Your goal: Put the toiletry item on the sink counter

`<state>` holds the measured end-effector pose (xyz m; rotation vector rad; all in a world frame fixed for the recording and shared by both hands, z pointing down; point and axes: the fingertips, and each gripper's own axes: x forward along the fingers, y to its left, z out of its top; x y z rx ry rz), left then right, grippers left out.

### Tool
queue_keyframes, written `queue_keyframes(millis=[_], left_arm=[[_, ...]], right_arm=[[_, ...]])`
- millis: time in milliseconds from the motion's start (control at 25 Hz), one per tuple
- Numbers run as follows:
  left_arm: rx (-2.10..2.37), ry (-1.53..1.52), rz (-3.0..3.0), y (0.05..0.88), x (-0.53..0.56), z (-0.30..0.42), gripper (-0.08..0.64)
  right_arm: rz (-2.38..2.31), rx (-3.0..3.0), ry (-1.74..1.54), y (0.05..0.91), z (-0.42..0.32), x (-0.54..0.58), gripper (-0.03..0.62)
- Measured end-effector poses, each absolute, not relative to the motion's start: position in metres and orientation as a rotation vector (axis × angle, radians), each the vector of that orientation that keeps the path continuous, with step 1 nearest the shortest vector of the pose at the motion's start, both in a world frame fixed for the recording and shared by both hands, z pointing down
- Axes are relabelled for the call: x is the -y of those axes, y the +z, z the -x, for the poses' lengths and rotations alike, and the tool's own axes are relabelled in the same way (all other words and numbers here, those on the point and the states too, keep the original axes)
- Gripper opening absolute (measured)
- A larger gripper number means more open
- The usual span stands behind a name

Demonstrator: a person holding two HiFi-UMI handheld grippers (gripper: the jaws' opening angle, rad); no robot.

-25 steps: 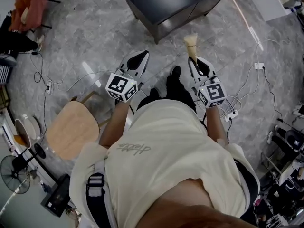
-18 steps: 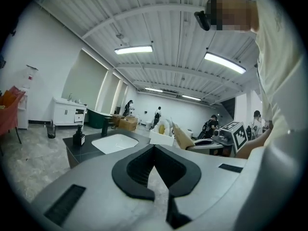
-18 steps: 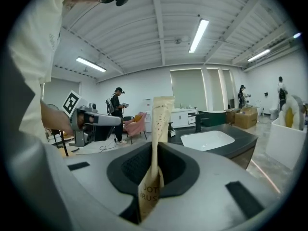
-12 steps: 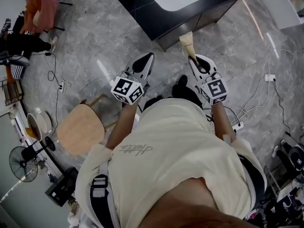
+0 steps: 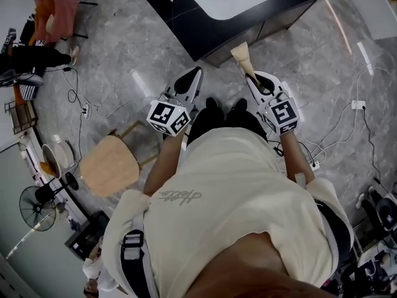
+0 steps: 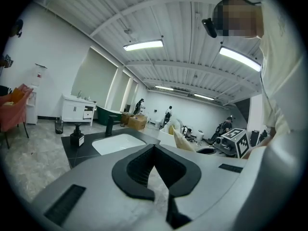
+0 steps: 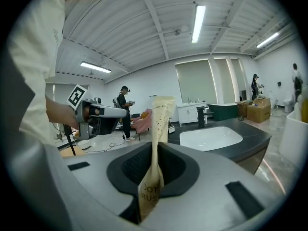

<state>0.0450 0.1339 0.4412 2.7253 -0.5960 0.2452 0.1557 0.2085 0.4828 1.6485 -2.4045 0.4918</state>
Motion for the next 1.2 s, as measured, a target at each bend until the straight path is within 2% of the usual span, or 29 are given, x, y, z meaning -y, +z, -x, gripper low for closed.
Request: queue_keyframes(millis=[600,1200], left_arm=[[0.572,0.134,-2.743,0.441,-0.017,-0.066,0.003],[0.538,0.129,-2.774,0.456,0.110,-0.037,0.003]], right_arm=[[-1.799,2.271,0.498,0.467,-0.199,-0.130,0.030],[-1.804,2.187,0.453,0.456,-0.172,0.004,0.030]])
